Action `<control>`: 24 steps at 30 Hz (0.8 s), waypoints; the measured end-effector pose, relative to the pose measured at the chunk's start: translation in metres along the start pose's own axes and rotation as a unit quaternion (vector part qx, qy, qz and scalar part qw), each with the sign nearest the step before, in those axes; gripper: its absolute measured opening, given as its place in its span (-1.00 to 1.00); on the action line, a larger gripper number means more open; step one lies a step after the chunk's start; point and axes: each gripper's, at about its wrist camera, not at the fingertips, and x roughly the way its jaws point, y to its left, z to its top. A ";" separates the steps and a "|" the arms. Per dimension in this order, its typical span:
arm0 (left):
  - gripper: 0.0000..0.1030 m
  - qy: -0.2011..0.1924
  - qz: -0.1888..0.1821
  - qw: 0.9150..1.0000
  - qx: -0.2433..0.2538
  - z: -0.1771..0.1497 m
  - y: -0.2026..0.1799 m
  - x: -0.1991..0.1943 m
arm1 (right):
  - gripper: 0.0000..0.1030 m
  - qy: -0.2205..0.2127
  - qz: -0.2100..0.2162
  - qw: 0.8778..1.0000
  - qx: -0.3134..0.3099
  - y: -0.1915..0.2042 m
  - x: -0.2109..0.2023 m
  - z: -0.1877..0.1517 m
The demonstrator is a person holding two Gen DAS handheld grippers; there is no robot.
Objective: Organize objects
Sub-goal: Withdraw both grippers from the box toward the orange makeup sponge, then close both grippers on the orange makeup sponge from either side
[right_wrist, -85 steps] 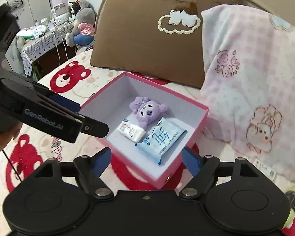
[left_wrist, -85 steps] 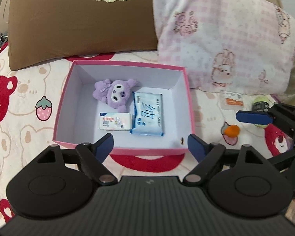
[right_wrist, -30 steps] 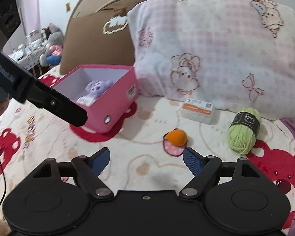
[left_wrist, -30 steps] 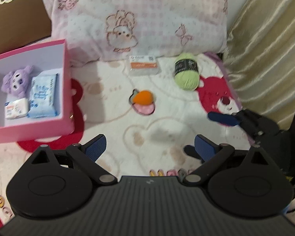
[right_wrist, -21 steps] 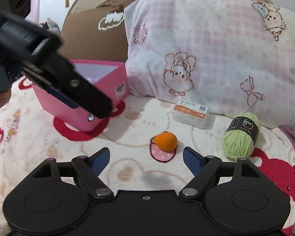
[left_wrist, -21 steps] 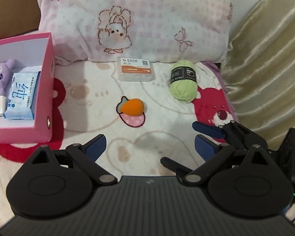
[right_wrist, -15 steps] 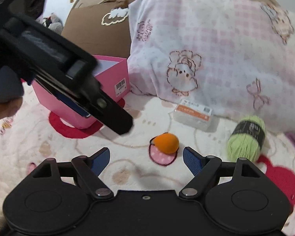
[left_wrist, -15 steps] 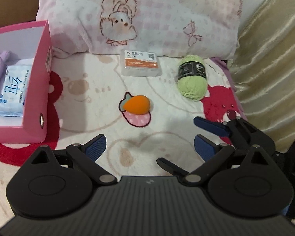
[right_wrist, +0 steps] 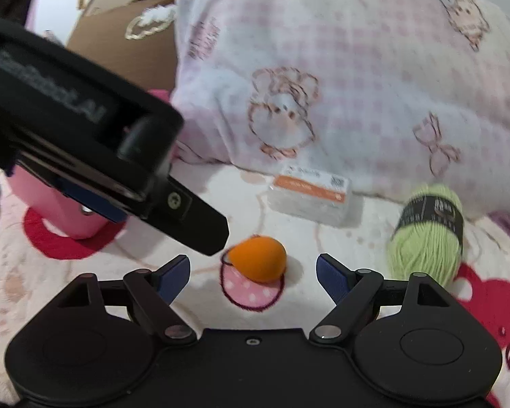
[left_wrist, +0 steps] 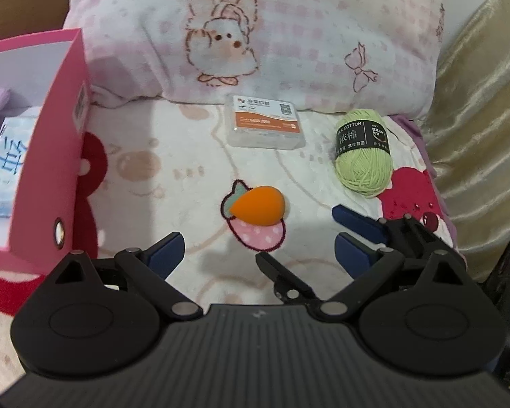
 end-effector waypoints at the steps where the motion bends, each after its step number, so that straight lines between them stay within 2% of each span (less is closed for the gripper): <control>1: 0.84 0.000 -0.001 1.000 0.002 0.000 -0.001 0.003 | 0.65 -0.004 0.001 1.000 0.011 -0.001 0.000 -0.004; 4: 0.82 -0.001 -0.009 1.000 0.000 0.000 -0.001 0.010 | 0.65 -0.003 0.013 1.000 0.002 0.003 0.003 -0.012; 7: 0.82 -0.008 -0.014 1.000 0.002 0.000 0.001 0.017 | 0.65 -0.003 -0.004 1.000 -0.024 0.009 0.009 -0.015; 12: 0.72 -0.023 -0.011 0.999 0.030 -0.001 0.004 0.030 | 0.65 -0.001 -0.016 1.000 0.003 -0.001 0.021 -0.012; 15: 0.64 -0.020 -0.016 0.999 0.026 -0.001 0.007 0.041 | 0.64 0.007 -0.016 0.999 0.027 -0.011 0.033 -0.016; 18: 0.62 -0.014 -0.022 0.999 0.023 -0.001 0.008 0.053 | 0.54 0.014 -0.009 0.998 0.057 -0.022 0.045 -0.024; 24: 0.57 -0.029 -0.019 0.999 0.006 -0.002 0.014 0.061 | 0.47 -0.014 0.013 0.999 0.043 -0.017 0.038 -0.017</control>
